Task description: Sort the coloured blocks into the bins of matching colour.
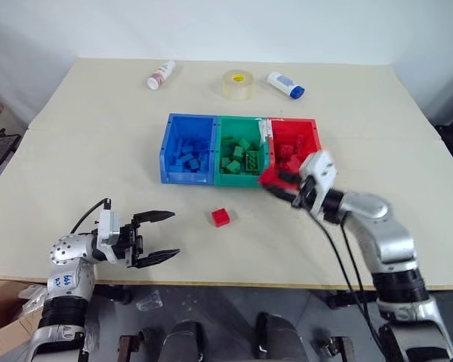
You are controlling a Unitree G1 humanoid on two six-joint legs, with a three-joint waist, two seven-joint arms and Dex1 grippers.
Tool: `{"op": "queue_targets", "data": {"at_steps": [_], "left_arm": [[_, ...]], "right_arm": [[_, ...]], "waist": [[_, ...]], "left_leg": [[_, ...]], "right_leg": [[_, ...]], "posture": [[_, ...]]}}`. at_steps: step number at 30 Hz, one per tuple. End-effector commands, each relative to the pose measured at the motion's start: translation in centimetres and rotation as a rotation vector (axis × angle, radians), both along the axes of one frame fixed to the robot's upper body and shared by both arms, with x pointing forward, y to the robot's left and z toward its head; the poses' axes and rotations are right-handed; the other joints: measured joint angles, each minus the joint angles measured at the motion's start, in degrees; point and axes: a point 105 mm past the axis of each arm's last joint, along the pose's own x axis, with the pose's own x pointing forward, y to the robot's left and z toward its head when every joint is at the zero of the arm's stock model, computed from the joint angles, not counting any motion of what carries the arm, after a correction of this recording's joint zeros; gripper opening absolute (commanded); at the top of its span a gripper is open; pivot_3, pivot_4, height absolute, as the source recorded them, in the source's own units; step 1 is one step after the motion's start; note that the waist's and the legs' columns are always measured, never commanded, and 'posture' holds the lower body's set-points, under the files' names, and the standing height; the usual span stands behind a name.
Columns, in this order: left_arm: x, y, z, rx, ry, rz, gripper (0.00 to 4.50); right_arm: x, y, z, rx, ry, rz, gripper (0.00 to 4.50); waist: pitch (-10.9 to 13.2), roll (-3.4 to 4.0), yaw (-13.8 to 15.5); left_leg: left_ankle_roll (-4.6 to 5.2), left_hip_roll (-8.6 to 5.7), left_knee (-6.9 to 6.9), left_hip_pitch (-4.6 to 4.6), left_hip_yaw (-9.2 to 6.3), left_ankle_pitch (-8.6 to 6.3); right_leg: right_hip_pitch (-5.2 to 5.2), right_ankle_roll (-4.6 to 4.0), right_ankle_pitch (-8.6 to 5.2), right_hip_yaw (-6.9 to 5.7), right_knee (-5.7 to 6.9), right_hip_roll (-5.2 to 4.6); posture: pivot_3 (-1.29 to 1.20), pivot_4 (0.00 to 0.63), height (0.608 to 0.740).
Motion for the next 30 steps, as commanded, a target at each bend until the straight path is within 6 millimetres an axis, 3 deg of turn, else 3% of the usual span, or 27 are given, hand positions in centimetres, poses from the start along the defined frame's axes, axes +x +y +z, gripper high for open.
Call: {"op": "queue_targets", "data": {"at_steps": [1, 5, 8, 13, 19, 24, 30], "left_arm": [[0.6, -0.6, 0.3, -0.001, -0.02, -0.02, 4.5], [1.0, -1.1, 0.5, -0.005, -0.026, -0.032, 4.5], [1.1, -1.4, 0.6, -0.007, -0.029, -0.037, 4.5], [0.8, -1.4, 0.5, -0.007, -0.023, -0.032, 4.5], [-0.1, 0.3, 0.2, 0.02, -0.005, 0.027, 4.5], [-1.3, 2.5, 0.1, 0.053, 0.006, 0.093, 4.5], [-3.1, 4.4, 0.0, 0.104, 0.032, 0.145, 4.5]], "right_arm": [[2.5, -2.1, 1.4, -0.001, -0.06, -0.128, 2.43], [3.3, -2.1, 1.7, -0.006, -0.083, -0.13, 3.83], [2.6, -2.0, 1.4, -0.017, -0.077, -0.097, 4.47], [-0.7, -2.1, -0.1, -0.076, -0.026, 0.048, 4.47], [-6.5, -4.5, -3.3, -0.18, 0.157, 0.23, 4.47], [-8.5, -7.6, -5.2, -0.25, 0.259, 0.221, 4.47], [-8.2, -8.0, -5.1, -0.243, 0.265, 0.203, 4.47]], "waist": [[0.0, 0.0, -0.06], [0.0, 0.0, -0.1], [0.0, 0.01, -0.12], [0.01, 0.01, 0.17], [0.01, 0.0, 0.15], [0.01, 0.01, -0.01], [0.01, 0.01, 0.09]], "left_leg": [[-0.01, 0.0, -0.01, 0.0, 0.03, -0.01], [-0.01, -0.02, -0.12, -0.01, 0.08, 0.0], [-0.01, -0.02, -0.16, -0.02, 0.11, 0.0], [-0.01, -0.02, -0.13, -0.02, 0.07, 0.0], [0.01, -0.02, -0.12, -0.02, 0.05, -0.03], [0.01, 0.03, -0.1, 0.02, 0.06, -0.04], [-0.01, 0.04, -0.08, 0.03, 0.05, -0.07]], "right_leg": [[0.0, 0.0, 0.0, 0.01, 0.0, 0.01], [-0.02, 0.0, 0.0, 0.01, -0.06, 0.0], [-0.04, 0.0, 0.0, 0.01, -0.11, 0.0], [-0.02, 0.01, 0.0, 0.01, -0.12, 0.0], [0.0, 0.01, 0.0, 0.01, -0.15, 0.0], [0.0, 0.0, 0.0, 0.02, -0.13, 0.01], [0.0, 0.0, 0.0, 0.03, -0.13, 0.01]], "posture": [[0.0, 0.15, 0.74], [0.0, 0.15, 0.74], [0.0, 0.15, 0.74], [0.0, 0.15, 0.74], [0.0, 0.15, 0.74], [0.0, 0.15, 0.74], [0.0, 0.15, 0.74]]}}
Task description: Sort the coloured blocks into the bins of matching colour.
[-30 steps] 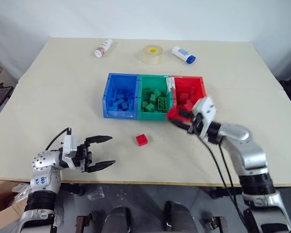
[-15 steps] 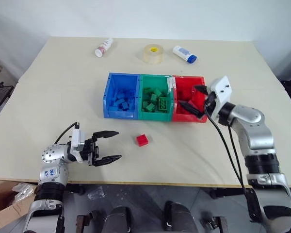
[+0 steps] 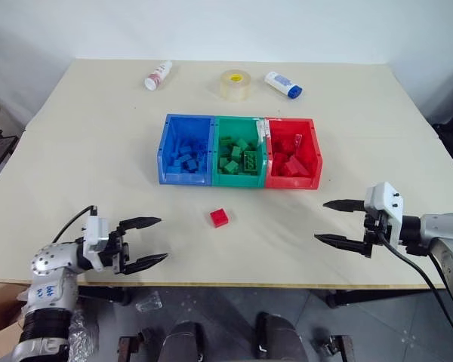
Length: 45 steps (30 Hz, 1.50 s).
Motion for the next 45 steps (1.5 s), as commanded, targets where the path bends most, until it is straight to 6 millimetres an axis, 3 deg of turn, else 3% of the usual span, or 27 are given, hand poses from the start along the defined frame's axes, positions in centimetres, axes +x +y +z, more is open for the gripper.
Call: {"op": "queue_targets", "data": {"at_steps": [1, 5, 14, 22, 27, 33, 35, 40, 45], "left_arm": [[-0.5, 0.2, 1.0, 0.005, -0.035, 0.007, 4.5], [0.4, -1.8, 1.6, -0.02, -0.061, 0.014, 4.5], [4.5, -9.6, -0.2, 0.078, -0.084, -0.005, 4.5], [7.4, -13.5, -2.3, 0.133, -0.091, -0.002, 4.5], [7.7, -15.2, -2.3, 0.11, -0.065, -0.042, 3.29], [8.2, -16.3, -0.4, 0.066, -0.118, -0.041, 1.41], [8.3, -16.8, 0.3, 0.049, -0.126, -0.042, 1.4], [8.7, -20.1, 4.3, -0.065, -0.144, -0.084, 1.4], [10.2, -23.1, 7.6, -0.098, -0.197, -0.071, 1.4]], "right_arm": [[0.5, 0.1, 1.4, 0.017, -0.053, 0.0, 4.47], [1.4, 0.9, 1.5, 0.036, -0.071, 0.002, 4.47], [1.6, 2.3, 2.0, 0.063, -0.105, 0.013, 4.47], [0.8, 2.8, 1.8, 0.084, -0.116, -0.001, 4.47], [0.4, 2.7, 1.8, 0.089, -0.127, -0.028, 4.5], [-0.1, 2.1, 2.0, 0.094, -0.139, -0.074, 4.5], [-0.2, 2.0, 2.1, 0.098, -0.146, -0.088, 4.5], [-0.5, 0.7, 3.0, 0.146, -0.183, -0.172, 4.5], [-1.2, -0.5, 4.0, 0.226, -0.23, -0.265, 4.5]], "waist": [[0.0, 0.0, 0.1], [0.01, 0.01, 0.53], [0.01, 0.01, 1.57], [-0.03, 0.06, 1.71], [-0.1, 0.17, 2.85], [-0.1, 0.17, 3.17], [-0.1, 0.17, 3.11], [-0.05, 0.09, 3.21], [-0.04, 0.08, 3.12]], "left_leg": [[0.0, 0.01, 0.02, 0.0, 0.0, 0.0], [0.03, 0.0, 0.21, -0.03, -0.07, -0.05], [0.02, -0.03, 0.29, -0.05, 0.0, -0.07], [0.03, -0.02, 0.32, -0.05, -0.02, -0.07], [0.07, -0.04, 0.43, -0.02, -0.07, -0.09], [0.11, -0.07, 0.43, -0.07, -0.1, -0.12], [0.11, -0.07, 0.43, -0.08, -0.11, -0.12], [0.11, -0.07, 0.43, -0.13, -0.12, -0.12], [0.11, -0.08, 0.43, -0.15, -0.14, -0.12]], "right_leg": [[0.0, 0.0, 0.0, 0.0, 0.0, 0.0], [0.08, 0.0, 0.0, -0.02, 0.01, -0.01], [0.08, 0.01, 0.01, -0.02, 0.04, 0.0], [0.11, 0.01, 0.01, -0.04, 0.02, 0.01], [0.23, 0.04, 0.03, -0.02, -0.01, 0.0], [0.22, 0.06, 0.04, -0.03, -0.06, 0.0], [0.22, 0.06, 0.04, -0.04, -0.05, 0.0], [0.2, 0.07, 0.04, -0.05, -0.06, 0.0], [0.21, 0.08, 0.05, -0.07, -0.12, 0.02]], "posture": [[0.0, 0.15, 0.74], [0.0, 0.15, 0.74], [0.0, 0.15, 0.74], [0.0, 0.15, 0.74], [0.0, 0.15, 0.74], [0.0, 0.15, 0.74], [0.0, 0.15, 0.74], [0.0, 0.15, 0.74], [0.0, 0.15, 0.74]]}}
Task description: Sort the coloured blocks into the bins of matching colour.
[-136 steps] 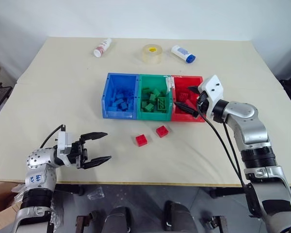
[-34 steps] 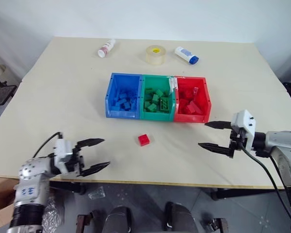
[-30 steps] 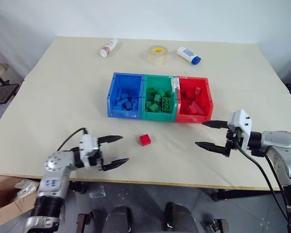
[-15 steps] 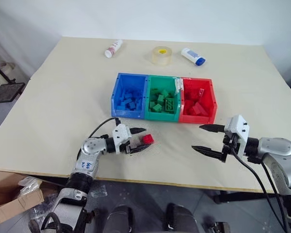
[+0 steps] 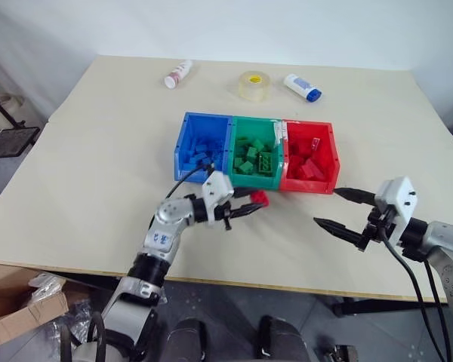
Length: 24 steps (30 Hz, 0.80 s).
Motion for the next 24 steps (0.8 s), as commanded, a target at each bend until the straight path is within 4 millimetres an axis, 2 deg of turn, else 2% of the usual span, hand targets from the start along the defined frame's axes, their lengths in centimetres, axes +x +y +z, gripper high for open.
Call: {"op": "queue_targets", "data": {"at_steps": [1, 8, 12, 15, 16, 20, 22, 24], "left_arm": [[0.9, -1.7, 2.5, -0.044, -0.058, 0.013, 1.4], [3.9, -5.8, 6.4, -0.115, -0.085, 0.078, 1.4], [5.2, -7.6, 8.4, -0.179, -0.067, 0.151, 2.74], [5.4, -7.9, 8.2, -0.161, -0.076, 0.169, 3.62], [5.4, -7.6, 7.9, -0.152, -0.083, 0.157, 3.97], [4.8, -5.6, 6.3, -0.1, -0.106, 0.07, 3.97], [4.4, -3.8, 5.3, -0.082, -0.096, 0.019, 3.97], [4.0, -1.2, 4.3, -0.07, -0.082, -0.003, 3.97]], "right_arm": [[-0.7, -0.4, 1.5, 0.035, -0.07, -0.047, 4.5], [-1.7, 0.3, 1.4, 0.065, -0.096, -0.098, 4.5], [-1.8, 0.9, 1.2, 0.079, -0.1, -0.104, 4.5], [-1.9, 1.3, 1.1, 0.081, -0.096, -0.1, 4.5], [-1.9, 1.4, 1.1, 0.081, -0.095, -0.099, 4.5], [-1.8, 1.2, 1.0, 0.074, -0.084, -0.09, 4.5], [-1.6, 1.2, 0.9, 0.061, -0.072, -0.071, 4.5], [-1.1, 1.2, 0.9, 0.048, -0.064, -0.045, 4.5]], "waist": [[0.0, 0.0, 0.01], [0.06, -0.1, -0.05], [0.1, -0.17, -0.01], [0.1, -0.17, -0.02], [0.1, -0.17, -0.12], [0.09, -0.16, -0.38], [0.08, -0.14, -0.6], [0.08, -0.14, -0.95]], "left_leg": [[0.0, 0.0, 0.0, 0.0, 0.02, 0.0], [0.01, -0.01, -0.03, -0.04, 0.01, 0.0], [0.08, -0.03, -0.05, -0.13, 0.03, -0.04], [0.14, -0.06, -0.13, -0.12, 0.03, -0.09], [0.14, -0.06, -0.15, -0.12, 0.03, -0.09], [0.13, -0.05, -0.2, -0.1, 0.09, -0.08], [0.12, -0.04, -0.14, -0.09, 0.1, -0.08], [0.12, -0.03, -0.11, -0.08, 0.1, -0.08]], "right_leg": [[0.0, 0.0, 0.0, 0.01, -0.03, 0.0], [0.0, 0.01, 0.0, 0.01, -0.18, 0.01], [0.01, 0.08, 0.04, 0.0, -0.42, 0.02], [0.01, 0.14, 0.08, 0.01, -0.46, 0.02], [0.01, 0.15, 0.08, 0.0, -0.45, 0.02], [-0.05, 0.14, 0.08, 0.03, -0.42, 0.03], [-0.05, 0.14, 0.08, 0.05, -0.39, 0.04], [-0.05, 0.14, 0.08, 0.08, -0.35, 0.03]], "posture": [[0.0, 0.15, 0.74], [0.0, 0.15, 0.74], [0.0, 0.15, 0.74], [0.0, 0.15, 0.74], [0.0, 0.15, 0.74], [0.0, 0.15, 0.74], [0.0, 0.15, 0.74], [0.0, 0.15, 0.74]]}}
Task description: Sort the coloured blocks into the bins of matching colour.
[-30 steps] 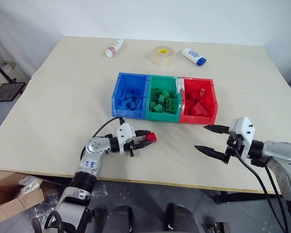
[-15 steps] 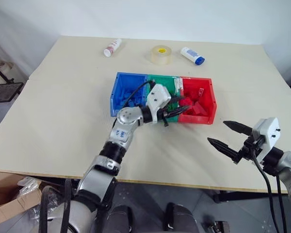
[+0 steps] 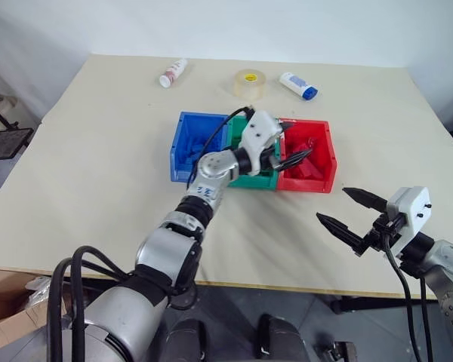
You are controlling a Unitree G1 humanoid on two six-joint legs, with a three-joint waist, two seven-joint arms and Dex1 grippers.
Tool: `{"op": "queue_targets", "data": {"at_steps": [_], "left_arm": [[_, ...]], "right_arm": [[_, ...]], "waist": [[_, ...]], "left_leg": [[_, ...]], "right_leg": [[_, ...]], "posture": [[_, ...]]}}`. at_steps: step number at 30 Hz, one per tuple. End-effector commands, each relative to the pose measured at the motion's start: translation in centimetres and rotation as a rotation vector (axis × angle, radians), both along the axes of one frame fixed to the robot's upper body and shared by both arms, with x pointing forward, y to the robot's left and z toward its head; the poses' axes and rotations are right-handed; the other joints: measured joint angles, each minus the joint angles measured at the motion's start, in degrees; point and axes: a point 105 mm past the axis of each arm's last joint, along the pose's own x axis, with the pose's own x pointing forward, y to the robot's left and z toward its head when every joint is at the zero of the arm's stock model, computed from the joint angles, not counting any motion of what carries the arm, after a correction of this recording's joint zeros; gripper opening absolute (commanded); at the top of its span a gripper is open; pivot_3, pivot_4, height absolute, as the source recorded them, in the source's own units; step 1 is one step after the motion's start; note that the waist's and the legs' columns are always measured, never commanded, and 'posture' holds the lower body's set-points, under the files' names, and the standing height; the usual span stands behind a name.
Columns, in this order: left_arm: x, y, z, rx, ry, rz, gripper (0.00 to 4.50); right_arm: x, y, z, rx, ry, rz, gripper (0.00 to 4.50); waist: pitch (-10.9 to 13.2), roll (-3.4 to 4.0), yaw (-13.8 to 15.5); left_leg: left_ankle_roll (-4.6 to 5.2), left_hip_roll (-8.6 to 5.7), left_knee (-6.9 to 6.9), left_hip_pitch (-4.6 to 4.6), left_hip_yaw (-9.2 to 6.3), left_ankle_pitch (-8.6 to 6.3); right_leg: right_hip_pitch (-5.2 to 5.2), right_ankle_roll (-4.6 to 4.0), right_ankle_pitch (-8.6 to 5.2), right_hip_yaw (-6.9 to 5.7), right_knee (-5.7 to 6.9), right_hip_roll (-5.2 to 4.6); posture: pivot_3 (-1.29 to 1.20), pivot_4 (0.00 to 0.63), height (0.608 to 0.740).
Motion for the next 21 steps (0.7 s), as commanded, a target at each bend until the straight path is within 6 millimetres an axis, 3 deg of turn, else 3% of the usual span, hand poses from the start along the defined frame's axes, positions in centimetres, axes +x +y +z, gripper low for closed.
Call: {"op": "queue_targets", "data": {"at_steps": [1, 3, 7, 10, 14, 17, 21], "left_arm": [[-1.3, 3.6, 0.1, 0.011, -0.032, -0.072, 3.97], [-2.5, 7.2, -1.1, 0.044, 0.006, -0.074, 3.97], [-4.3, 12.1, -2.3, 0.083, 0.11, -0.013, 3.97], [-6.7, 17.2, -4.7, 0.172, 0.19, 0.022, 3.97], [-7.8, 21.9, -5.0, 0.215, 0.174, 0.151, 3.97], [-7.7, 23.5, -4.5, 0.221, 0.144, 0.213, 3.97], [-7.5, 23.8, -4.0, 0.222, 0.111, 0.225, 3.97]], "right_arm": [[0.6, -0.1, 0.8, -0.027, -0.012, 0.051, 4.5], [1.3, 0.0, 0.7, -0.05, 0.002, 0.094, 4.5], [2.6, 0.0, 0.7, -0.09, 0.024, 0.161, 4.5], [3.5, 0.0, 0.3, -0.163, 0.056, 0.229, 4.5], [4.8, -0.6, 0.2, -0.236, 0.072, 0.267, 4.5], [5.5, -0.8, 0.4, -0.246, 0.071, 0.277, 4.5], [5.9, -0.7, 0.2, -0.249, 0.07, 0.282, 4.5]], "waist": [[0.0, 0.0, -0.45], [0.0, 0.01, -1.18], [0.0, 0.02, -1.33], [0.0, 0.03, -1.05], [0.0, 0.03, -0.76], [0.01, 0.02, -0.49], [0.01, 0.02, -0.7]], "left_leg": [[0.0, 0.01, 0.02, 0.0, 0.0, 0.0], [0.0, 0.01, 0.02, 0.01, -0.03, 0.0], [-0.04, 0.04, 0.0, 0.04, -0.05, 0.02], [-0.04, 0.04, 0.11, 0.05, -0.04, 0.02], [-0.04, 0.07, 0.08, 0.07, -0.03, 0.02], [-0.04, 0.07, 0.1, 0.05, -0.06, 0.02], [-0.05, 0.06, 0.08, 0.06, -0.01, 0.01]], "right_leg": [[0.0, 0.0, 0.0, 0.01, 0.02, 0.0], [0.0, 0.0, 0.0, 0.02, 0.07, 0.0], [-0.02, -0.01, 0.0, 0.05, 0.16, 0.04], [0.03, -0.01, 0.0, 0.08, 0.18, 0.04], [0.02, -0.02, -0.01, 0.08, 0.18, 0.04], [0.02, -0.02, -0.01, 0.07, 0.19, 0.04], [0.02, -0.02, 0.0, 0.08, 0.19, 0.04]], "posture": [[0.0, 0.15, 0.74], [0.0, 0.15, 0.74], [0.0, 0.15, 0.74], [0.0, 0.15, 0.74], [0.0, 0.15, 0.74], [0.0, 0.15, 0.74], [0.0, 0.15, 0.74]]}}
